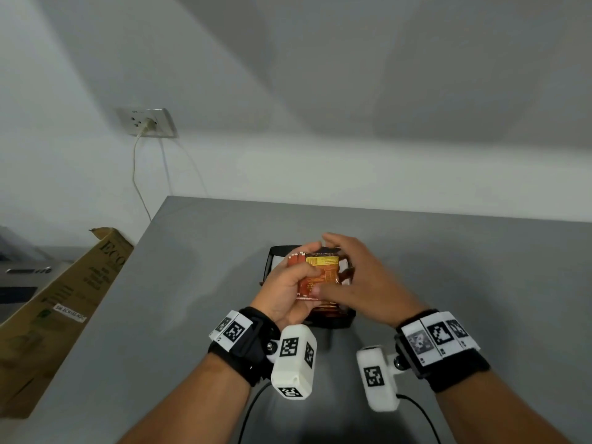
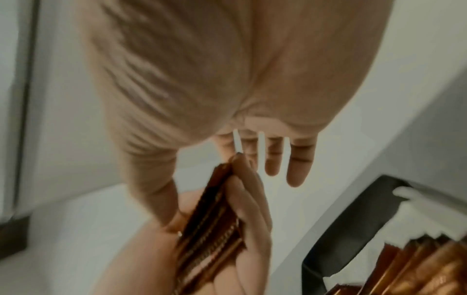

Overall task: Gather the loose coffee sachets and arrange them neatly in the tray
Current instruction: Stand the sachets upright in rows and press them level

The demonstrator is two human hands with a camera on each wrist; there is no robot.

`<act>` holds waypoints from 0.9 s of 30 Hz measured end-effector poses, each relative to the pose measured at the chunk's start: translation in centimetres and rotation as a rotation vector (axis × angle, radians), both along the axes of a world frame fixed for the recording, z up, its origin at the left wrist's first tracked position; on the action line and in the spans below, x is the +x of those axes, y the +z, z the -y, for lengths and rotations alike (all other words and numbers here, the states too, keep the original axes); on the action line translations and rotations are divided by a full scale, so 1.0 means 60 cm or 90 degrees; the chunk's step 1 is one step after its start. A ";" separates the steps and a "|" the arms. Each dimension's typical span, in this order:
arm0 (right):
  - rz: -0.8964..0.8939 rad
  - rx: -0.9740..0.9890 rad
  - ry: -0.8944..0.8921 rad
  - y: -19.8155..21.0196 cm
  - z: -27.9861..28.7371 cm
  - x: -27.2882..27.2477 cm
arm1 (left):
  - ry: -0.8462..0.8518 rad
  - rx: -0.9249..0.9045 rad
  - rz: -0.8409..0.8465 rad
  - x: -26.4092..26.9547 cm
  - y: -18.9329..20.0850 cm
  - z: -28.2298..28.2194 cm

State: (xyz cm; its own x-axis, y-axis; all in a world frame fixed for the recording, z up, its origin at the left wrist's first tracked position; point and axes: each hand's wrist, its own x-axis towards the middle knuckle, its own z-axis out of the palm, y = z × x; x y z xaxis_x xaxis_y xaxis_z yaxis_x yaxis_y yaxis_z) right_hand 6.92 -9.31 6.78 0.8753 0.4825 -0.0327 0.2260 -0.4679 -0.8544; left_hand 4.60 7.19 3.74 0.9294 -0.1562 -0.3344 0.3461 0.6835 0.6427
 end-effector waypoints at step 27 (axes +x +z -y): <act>-0.140 0.256 -0.228 -0.019 0.003 -0.017 | 0.053 0.074 -0.004 -0.016 -0.002 0.017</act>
State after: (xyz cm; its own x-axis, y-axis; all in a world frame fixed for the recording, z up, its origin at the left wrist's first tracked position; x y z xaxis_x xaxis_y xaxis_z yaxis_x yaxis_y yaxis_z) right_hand 5.89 -9.47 5.66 0.9795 0.1703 -0.1075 -0.0893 -0.1111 -0.9898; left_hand 3.66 6.17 3.61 0.9355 -0.0386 -0.3511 0.2954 0.6304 0.7178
